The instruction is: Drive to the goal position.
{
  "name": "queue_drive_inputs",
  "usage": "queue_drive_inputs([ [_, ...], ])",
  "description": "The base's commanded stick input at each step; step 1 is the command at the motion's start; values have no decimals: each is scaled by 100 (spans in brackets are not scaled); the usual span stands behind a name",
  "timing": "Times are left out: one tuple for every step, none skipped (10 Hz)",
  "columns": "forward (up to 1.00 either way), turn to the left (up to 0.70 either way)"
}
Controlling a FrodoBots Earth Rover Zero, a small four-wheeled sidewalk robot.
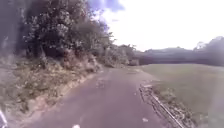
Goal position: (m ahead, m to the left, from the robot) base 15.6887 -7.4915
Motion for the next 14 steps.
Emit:
queue_drive_inputs([
  [100, 0],
  [100, 0],
  [100, 0],
  [100, 0],
  [100, 0],
  [100, 0],
  [100, -2],
  [100, -8],
  [100, -25],
  [100, -13],
  [100, -1],
  [100, -9],
  [100, -20],
  [100, -4],
])
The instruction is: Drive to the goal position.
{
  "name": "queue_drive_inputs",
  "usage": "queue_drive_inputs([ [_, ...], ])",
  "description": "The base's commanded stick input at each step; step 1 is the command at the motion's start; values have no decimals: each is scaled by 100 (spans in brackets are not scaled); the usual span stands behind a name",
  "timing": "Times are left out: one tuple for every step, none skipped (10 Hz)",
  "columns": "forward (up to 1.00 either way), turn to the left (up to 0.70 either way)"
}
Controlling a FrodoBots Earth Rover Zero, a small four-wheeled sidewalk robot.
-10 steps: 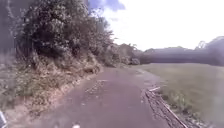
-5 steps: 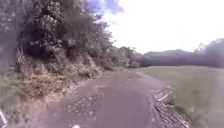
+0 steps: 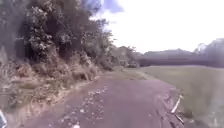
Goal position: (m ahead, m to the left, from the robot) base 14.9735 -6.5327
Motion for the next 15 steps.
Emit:
queue_drive_inputs([
  [100, -11],
  [100, -18],
  [100, -28],
  [100, -15],
  [100, -32],
  [100, -25],
  [100, -17],
  [100, -8],
  [100, -39],
  [100, -27],
  [100, -15],
  [100, -40],
  [100, -40],
  [100, -40],
  [100, -40],
])
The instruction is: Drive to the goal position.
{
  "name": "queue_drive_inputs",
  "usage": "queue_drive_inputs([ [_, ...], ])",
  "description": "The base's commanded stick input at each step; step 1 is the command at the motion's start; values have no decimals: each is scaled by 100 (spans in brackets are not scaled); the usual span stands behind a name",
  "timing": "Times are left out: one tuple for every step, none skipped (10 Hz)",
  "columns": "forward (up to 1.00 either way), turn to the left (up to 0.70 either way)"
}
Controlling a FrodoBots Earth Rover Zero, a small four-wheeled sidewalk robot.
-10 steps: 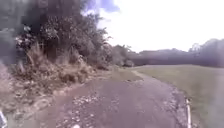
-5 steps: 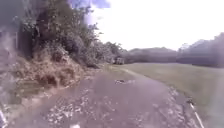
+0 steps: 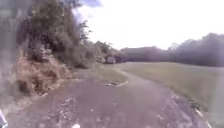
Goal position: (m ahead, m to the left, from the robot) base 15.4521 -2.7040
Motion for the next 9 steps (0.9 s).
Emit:
queue_drive_inputs([
  [100, -40],
  [100, -40],
  [100, -40],
  [100, -40],
  [100, -40],
  [100, -40],
  [100, -40],
  [100, -39],
  [100, -34],
])
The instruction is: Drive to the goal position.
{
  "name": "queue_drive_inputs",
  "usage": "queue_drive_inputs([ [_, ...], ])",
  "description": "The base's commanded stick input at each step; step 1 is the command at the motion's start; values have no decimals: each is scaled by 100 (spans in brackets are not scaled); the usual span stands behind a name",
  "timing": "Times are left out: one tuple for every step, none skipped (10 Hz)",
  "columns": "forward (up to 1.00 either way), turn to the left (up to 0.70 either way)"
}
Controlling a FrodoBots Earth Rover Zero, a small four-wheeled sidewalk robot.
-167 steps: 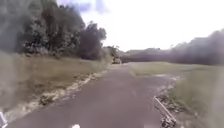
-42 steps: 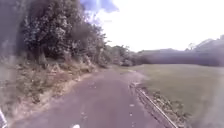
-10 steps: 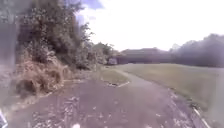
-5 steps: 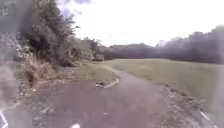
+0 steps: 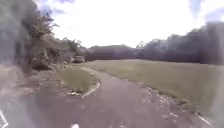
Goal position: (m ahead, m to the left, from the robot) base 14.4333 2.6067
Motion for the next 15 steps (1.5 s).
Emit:
queue_drive_inputs([
  [100, -28],
  [100, -18],
  [100, -6],
  [100, 40],
  [100, 40],
  [100, 40],
  [100, 40],
  [100, 40],
  [100, 40],
  [100, 40],
  [100, 0],
  [100, 0],
  [100, 0],
  [100, 27],
  [100, 38],
])
